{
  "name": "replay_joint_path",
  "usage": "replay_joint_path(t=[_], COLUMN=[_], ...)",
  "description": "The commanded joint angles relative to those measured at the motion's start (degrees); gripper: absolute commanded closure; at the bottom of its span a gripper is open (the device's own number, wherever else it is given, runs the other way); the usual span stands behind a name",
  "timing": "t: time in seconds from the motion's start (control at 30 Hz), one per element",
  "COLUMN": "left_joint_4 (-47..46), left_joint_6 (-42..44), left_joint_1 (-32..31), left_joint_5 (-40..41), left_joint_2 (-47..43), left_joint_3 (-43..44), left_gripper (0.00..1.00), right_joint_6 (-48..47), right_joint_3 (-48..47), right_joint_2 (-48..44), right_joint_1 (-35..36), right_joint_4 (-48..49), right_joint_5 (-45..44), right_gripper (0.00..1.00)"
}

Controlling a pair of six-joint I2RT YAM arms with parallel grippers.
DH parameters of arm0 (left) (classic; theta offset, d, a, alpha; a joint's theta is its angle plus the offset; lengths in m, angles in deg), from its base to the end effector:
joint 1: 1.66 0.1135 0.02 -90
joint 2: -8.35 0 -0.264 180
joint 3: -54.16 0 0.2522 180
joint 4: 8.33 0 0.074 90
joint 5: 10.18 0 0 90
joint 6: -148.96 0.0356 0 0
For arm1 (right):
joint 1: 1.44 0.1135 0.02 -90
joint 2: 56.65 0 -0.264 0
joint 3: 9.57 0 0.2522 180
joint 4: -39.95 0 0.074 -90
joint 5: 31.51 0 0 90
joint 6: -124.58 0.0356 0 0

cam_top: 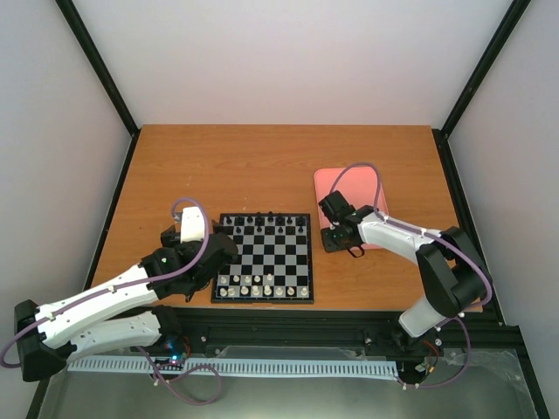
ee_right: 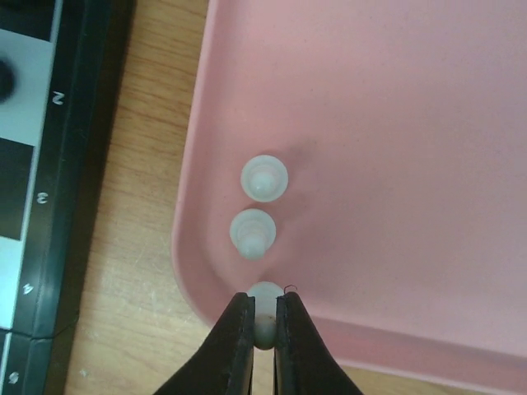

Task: Set up the chess pieces on the board
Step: Pick up the chess piece from the storage box, then place the chess piece on the chessboard.

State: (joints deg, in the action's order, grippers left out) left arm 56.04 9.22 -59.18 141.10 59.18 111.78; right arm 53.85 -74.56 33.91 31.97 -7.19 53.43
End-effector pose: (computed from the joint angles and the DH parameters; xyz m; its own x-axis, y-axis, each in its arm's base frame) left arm 0.1082 -0.1119 0.2711 -0.4096 -0.0394 -0.9114 -0.2471 0.9665 0.0693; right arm 0.2376 0.1530 0.1641 -0.9262 -0.2171 -0.3083 -0.2341 0.9720 0.0186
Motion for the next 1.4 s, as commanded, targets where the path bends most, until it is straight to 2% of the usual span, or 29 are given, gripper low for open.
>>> replay_joint_path(t=[0.0,0.17,0.3,0.5,0.9,1.37], left_joint_4=[-0.51,-0.46,-0.3,-0.35,0.2,0.48], left_joint_6=[0.11,0.12,0.06,-0.01,-0.55,-0.55], left_joint_1=[0.37,0.3,0.3,0.3,0.3,0.29], left_joint_5=[1.01,1.07,1.21,1.46,1.65,1.38], left_joint_2=[0.02,0.24,0.29,1.14,1.73,0.27], left_joint_3=[1.45,1.55,1.52,1.68,2.05,1.94], left_gripper=[0.0,0.0,0.0,0.0,0.0,0.0], right_joint_6=[-0.36,-0.93,-1.62,-2.31,-0.3,3.03], right_joint_3=[-1.2,-3.29,-3.95,-6.7,-11.67,-13.21], right_joint_2=[-5.24,-8.97,-11.6,-12.74,-4.61,5.57], right_joint_1=[-0.36,-0.41,0.54,9.76,24.58,28.93], right_joint_4=[-2.35,-5.52,-6.24,-8.75,-10.01,-5.15], right_joint_5=[0.21,0.15,4.46,6.39,6.98,4.0], right_gripper=[0.97,0.97,0.97,0.97,0.97,0.97])
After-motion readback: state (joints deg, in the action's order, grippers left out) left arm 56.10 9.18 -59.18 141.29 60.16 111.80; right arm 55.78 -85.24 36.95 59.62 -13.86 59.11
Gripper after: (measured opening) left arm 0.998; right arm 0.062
